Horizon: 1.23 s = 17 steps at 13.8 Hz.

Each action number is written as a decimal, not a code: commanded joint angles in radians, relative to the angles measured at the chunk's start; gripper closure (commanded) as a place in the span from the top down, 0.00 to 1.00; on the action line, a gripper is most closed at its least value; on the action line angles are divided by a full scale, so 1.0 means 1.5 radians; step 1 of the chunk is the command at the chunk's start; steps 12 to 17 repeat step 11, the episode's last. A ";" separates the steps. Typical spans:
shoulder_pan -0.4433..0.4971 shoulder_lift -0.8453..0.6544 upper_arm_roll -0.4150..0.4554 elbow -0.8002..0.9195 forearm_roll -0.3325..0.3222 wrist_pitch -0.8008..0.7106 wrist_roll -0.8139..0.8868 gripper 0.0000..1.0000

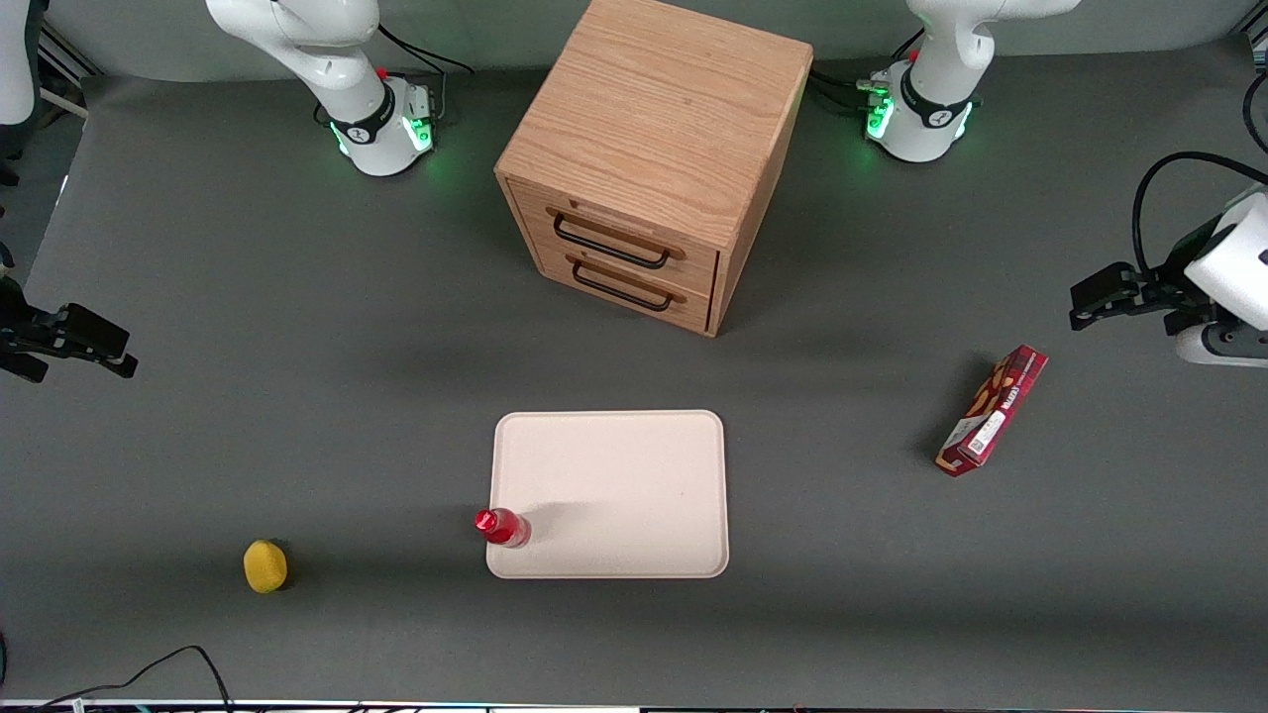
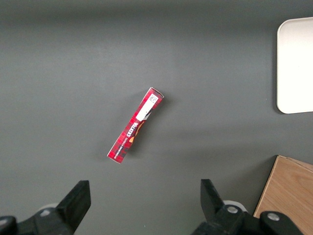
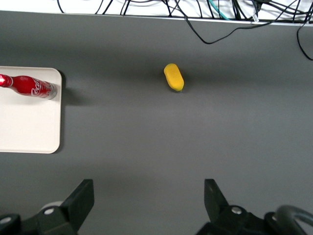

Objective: Place coke bottle on tray

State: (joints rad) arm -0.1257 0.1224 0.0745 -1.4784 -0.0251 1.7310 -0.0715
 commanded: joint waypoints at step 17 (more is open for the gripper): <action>-0.002 0.008 0.002 0.000 -0.012 -0.019 0.021 1.00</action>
